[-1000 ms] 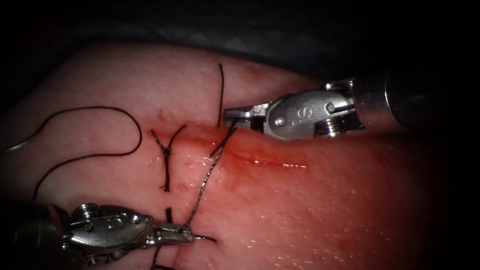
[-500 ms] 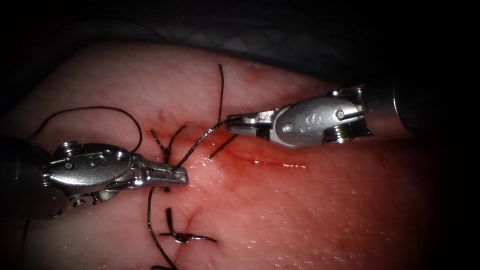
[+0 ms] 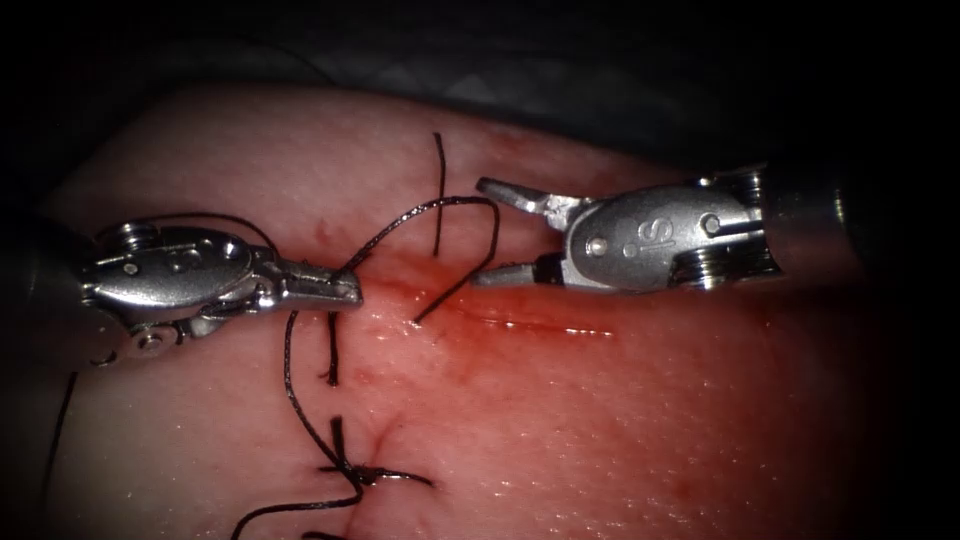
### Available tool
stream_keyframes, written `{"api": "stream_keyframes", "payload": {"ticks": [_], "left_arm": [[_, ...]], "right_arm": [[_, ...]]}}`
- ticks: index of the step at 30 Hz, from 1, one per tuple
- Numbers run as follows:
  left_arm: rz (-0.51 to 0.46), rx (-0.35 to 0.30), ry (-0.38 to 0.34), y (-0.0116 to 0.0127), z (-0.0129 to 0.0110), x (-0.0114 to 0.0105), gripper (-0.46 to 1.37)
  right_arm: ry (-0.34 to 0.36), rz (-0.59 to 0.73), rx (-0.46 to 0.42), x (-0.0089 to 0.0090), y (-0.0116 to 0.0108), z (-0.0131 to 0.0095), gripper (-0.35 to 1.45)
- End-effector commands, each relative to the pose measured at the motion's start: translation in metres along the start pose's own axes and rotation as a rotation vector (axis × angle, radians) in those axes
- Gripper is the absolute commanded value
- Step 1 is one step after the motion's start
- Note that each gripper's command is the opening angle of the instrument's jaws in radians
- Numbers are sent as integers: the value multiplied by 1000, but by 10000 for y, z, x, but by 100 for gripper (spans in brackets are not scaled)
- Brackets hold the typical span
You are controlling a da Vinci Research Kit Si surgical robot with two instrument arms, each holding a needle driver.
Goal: Wound Closure
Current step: Use the right tool to handoff a longer length of suture to the left tool
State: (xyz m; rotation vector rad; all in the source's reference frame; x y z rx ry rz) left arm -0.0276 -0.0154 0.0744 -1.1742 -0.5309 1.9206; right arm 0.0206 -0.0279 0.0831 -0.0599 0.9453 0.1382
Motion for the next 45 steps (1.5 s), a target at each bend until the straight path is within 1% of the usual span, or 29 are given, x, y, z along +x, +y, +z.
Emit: {"api": "stream_keyframes", "payload": {"ticks": [1,4,7,9,11,14,17,18,19,20,21,22,23,24,29,32,34,36,37,38,39,40,42,43,45], "left_arm": [[2,-2,1,3,-1,3,-35],[21,-1,3,11,-1,13,-35],[18,0,6,17,0,21,-35],[24,3,8,21,2,28,-35],[21,5,9,24,4,31,-35],[21,8,11,28,8,37,-35],[25,12,12,30,9,39,-35],[25,13,12,31,9,39,-35],[24,14,12,32,10,39,-35],[24,14,12,32,10,39,-35],[24,12,12,32,11,39,-35],[23,13,12,33,12,40,-35],[29,13,12,33,12,40,-35],[28,15,13,34,14,40,-35],[27,6,12,39,17,42,-35],[27,6,12,39,18,42,-35],[28,5,12,38,17,42,-33],[27,5,12,37,17,42,14],[33,5,12,37,17,42,25],[27,5,12,37,17,42,42],[22,8,12,37,17,42,67],[22,14,13,37,17,42,78],[23,37,16,38,18,39,109],[25,42,16,40,19,36,117],[46,45,14,42,19,30,124]], "right_arm": [[-3,-11,8,3,2,-3,117],[-8,-26,18,12,9,-11,115],[-29,-53,39,19,9,-15,113],[-63,-78,71,24,9,-19,110],[-61,-88,72,27,9,-21,108],[-69,-125,87,35,10,-28,90],[-71,-147,100,39,9,-30,71],[-72,-153,103,39,9,-30,67],[-75,-154,117,40,8,-30,50],[-75,-154,117,40,8,-30,50],[-69,-154,131,40,8,-29,20],[-67,-154,141,40,7,-27,-2],[-67,-155,144,40,7,-26,-13],[-65,-160,145,42,6,-23,-35],[-42,-214,167,46,3,-15,-35],[-38,-231,171,48,3,-17,-35],[-49,-232,162,48,4,-22,-35],[-58,-235,155,45,6,-26,-35],[-62,-236,152,43,7,-28,-35],[-66,-237,149,41,8,-30,-35],[-70,-238,145,38,10,-32,-35],[-73,-238,139,37,11,-33,-35],[-73,-236,124,32,15,-37,-35],[-73,-233,117,29,17,-38,-35],[-72,-230,107,27,18,-39,-35]]}}
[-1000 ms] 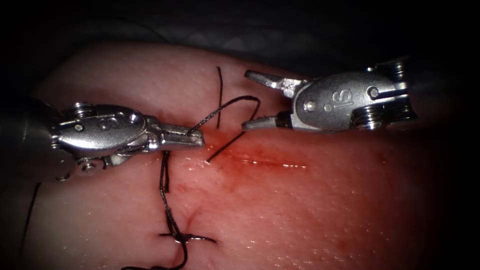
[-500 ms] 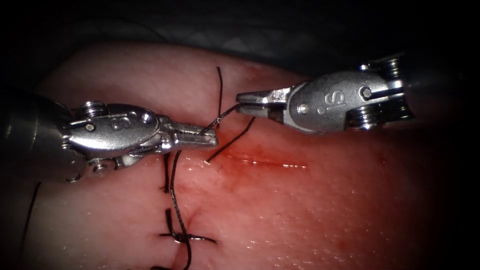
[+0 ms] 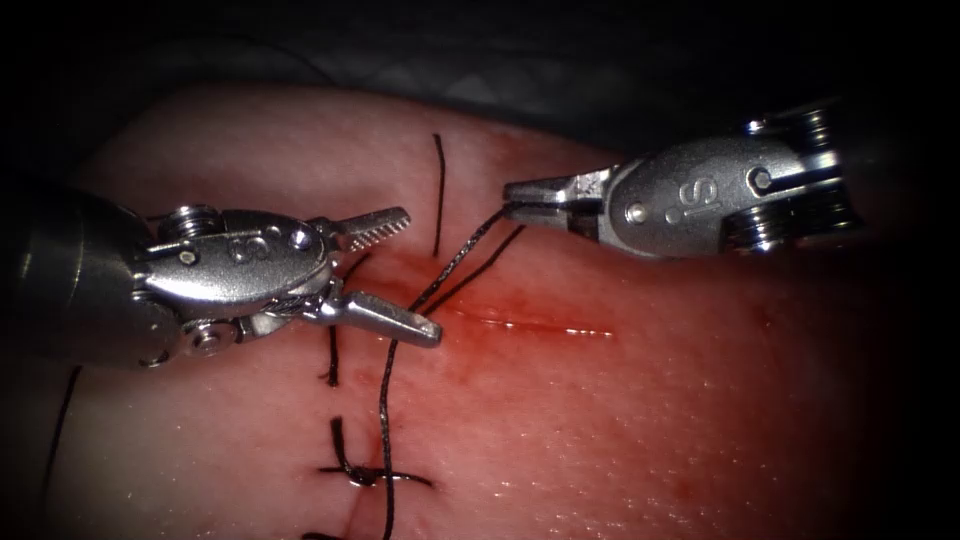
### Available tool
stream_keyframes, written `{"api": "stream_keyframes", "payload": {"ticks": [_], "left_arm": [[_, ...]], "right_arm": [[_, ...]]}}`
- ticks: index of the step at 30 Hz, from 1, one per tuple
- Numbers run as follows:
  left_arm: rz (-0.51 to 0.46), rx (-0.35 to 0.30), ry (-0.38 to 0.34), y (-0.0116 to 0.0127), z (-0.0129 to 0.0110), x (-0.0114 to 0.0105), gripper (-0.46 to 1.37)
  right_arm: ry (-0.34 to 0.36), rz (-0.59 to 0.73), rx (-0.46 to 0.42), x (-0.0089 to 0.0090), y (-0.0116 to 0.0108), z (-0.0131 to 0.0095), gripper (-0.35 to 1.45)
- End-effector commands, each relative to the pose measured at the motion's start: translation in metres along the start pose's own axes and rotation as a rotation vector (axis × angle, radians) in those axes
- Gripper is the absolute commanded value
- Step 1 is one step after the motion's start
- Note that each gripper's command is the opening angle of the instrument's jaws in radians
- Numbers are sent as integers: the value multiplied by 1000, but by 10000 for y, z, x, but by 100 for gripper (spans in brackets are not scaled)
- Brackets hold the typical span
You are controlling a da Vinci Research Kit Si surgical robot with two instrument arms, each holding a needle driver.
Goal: Wound Closure
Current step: Use the right tool to handoff a longer length of suture to the left tool
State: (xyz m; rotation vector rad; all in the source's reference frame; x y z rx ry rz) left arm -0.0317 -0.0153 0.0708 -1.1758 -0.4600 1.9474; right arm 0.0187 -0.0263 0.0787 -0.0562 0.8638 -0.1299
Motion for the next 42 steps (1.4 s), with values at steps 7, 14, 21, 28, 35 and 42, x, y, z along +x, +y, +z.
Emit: {"api": "stream_keyframes", "payload": {"ticks": [7,14,21,28,35,42], "left_arm": [[9,16,-3,11,-2,-30,106],[-245,-192,-55,34,-21,-44,74],[-339,-268,-104,50,-19,-59,64],[-437,-393,-56,50,-3,-66,101],[-490,-405,-49,48,13,-64,83],[-585,-512,-9,47,20,-61,78]], "right_arm": [[6,7,-20,0,1,-3,-35],[10,6,-31,-5,3,2,-35],[6,4,-28,-7,2,4,-35],[-4,-9,-18,-6,0,5,-35],[-8,-21,-14,-4,-3,5,-35],[-34,-41,-5,-3,-5,8,-35]]}}
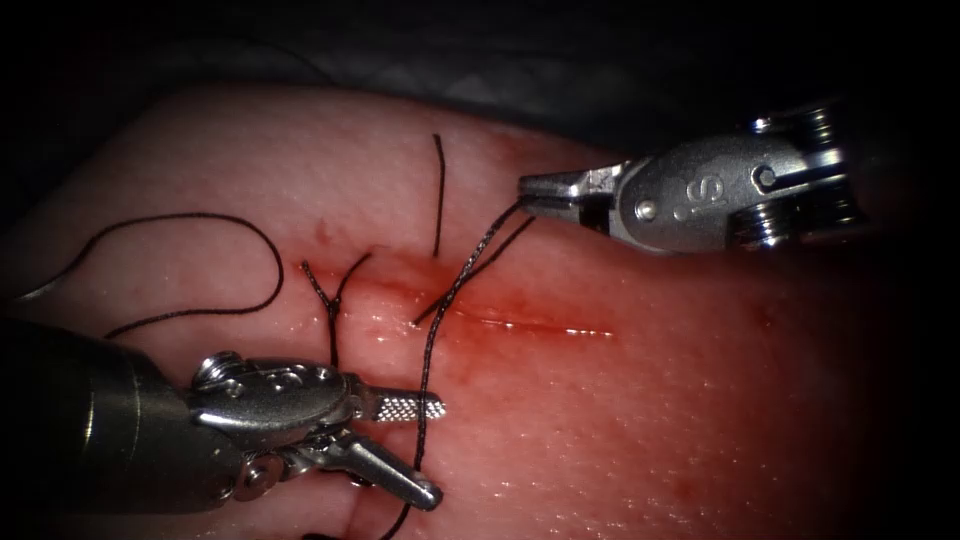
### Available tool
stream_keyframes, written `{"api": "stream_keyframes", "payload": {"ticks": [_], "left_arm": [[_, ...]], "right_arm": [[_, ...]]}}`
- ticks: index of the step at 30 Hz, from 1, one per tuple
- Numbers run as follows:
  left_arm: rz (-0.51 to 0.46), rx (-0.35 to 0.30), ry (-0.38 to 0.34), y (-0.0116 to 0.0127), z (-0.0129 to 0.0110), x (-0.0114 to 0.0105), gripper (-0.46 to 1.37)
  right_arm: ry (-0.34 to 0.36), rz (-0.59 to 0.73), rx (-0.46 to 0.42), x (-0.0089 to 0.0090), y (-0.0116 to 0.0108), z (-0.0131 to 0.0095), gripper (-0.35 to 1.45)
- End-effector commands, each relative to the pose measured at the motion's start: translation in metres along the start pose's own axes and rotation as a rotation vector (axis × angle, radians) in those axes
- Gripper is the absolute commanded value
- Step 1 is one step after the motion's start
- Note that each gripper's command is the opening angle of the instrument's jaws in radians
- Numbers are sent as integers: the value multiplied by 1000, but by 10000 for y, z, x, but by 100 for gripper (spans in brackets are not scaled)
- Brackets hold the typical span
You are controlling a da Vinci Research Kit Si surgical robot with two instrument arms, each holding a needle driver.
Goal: Wound Closure
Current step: Use the right tool to handoff a longer length of suture to the left tool
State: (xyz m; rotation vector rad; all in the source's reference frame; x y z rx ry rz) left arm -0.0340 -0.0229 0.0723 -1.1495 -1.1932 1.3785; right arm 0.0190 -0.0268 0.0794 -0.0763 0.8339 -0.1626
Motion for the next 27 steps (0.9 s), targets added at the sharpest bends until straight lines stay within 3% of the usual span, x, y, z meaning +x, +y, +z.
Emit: {"api": "stream_keyframes", "payload": {"ticks": [1,2,4,8,10,11,12,16,27], "left_arm": [[-27,-54,12,0,0,1,74],[-36,-65,11,0,0,1,74],[-30,-93,-1,0,1,1,91],[-23,-99,-12,-2,3,-2,73],[-21,-99,-15,-4,3,-5,23],[-20,-99,-15,-5,3,-6,18],[-19,-100,-17,-6,3,-6,-6],[-4,-106,-18,-7,-4,0,-35],[127,-24,99,-12,-51,29,-35]], "right_arm": [[-12,-5,2,1,-1,2,-35],[-13,-5,1,1,-1,2,-35],[-13,-5,1,1,-2,2,-35],[-13,-5,1,2,-2,2,-35],[-14,-5,3,2,-3,2,-35],[-14,-6,3,2,-3,2,-35],[-12,-5,1,2,-3,1,-35],[-11,-5,-5,2,-4,0,-35],[-7,-5,-9,3,-7,-4,-35]]}}
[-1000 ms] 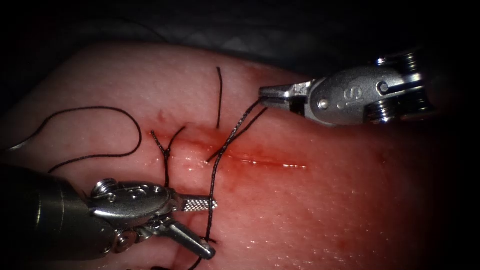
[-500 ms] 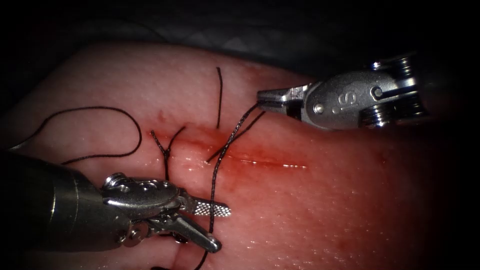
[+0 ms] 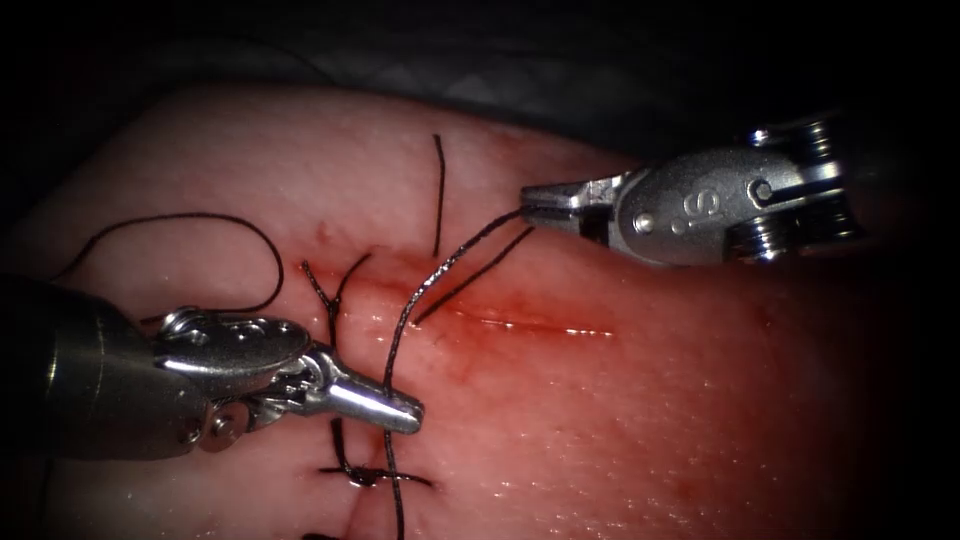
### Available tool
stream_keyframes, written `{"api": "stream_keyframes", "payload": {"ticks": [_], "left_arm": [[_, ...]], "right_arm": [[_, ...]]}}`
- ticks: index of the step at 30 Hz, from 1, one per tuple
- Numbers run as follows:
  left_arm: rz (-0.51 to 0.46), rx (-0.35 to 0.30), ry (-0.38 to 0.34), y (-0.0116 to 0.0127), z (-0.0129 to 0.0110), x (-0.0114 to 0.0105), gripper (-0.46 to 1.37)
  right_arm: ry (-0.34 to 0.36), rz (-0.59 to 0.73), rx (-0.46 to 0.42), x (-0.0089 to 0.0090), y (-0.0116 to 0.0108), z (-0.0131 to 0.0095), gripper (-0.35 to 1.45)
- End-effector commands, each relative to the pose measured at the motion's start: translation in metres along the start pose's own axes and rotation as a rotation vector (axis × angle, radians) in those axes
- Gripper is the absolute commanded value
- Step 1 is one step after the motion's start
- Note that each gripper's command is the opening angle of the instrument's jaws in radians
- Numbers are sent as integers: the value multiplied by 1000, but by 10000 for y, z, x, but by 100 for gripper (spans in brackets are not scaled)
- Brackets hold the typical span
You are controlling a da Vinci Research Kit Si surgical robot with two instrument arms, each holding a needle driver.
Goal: Wound Closure
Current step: Use the right tool to handoff a longer length of suture to the left tool
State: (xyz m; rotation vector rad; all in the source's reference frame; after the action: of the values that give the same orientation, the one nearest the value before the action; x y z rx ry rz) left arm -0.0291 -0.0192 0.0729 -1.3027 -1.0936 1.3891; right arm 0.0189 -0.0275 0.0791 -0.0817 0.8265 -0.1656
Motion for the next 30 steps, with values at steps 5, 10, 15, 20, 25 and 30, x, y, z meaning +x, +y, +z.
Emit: {"api": "stream_keyframes", "payload": {"ticks": [5,10,15,20,25,30], "left_arm": [[66,55,61,0,-33,21,-35],[104,96,56,1,-60,33,-35],[183,202,57,1,-92,42,-35],[265,302,22,5,-109,47,-35],[372,411,-27,16,-122,49,-35],[433,458,-56,25,-122,42,-35]], "right_arm": [[28,8,-12,4,-5,-4,-35],[58,73,0,10,-9,-6,-35],[101,140,-14,10,-10,-6,-35],[117,184,-16,7,-11,-4,30],[141,255,-38,-3,-13,3,89],[155,327,-40,-15,-10,5,103]]}}
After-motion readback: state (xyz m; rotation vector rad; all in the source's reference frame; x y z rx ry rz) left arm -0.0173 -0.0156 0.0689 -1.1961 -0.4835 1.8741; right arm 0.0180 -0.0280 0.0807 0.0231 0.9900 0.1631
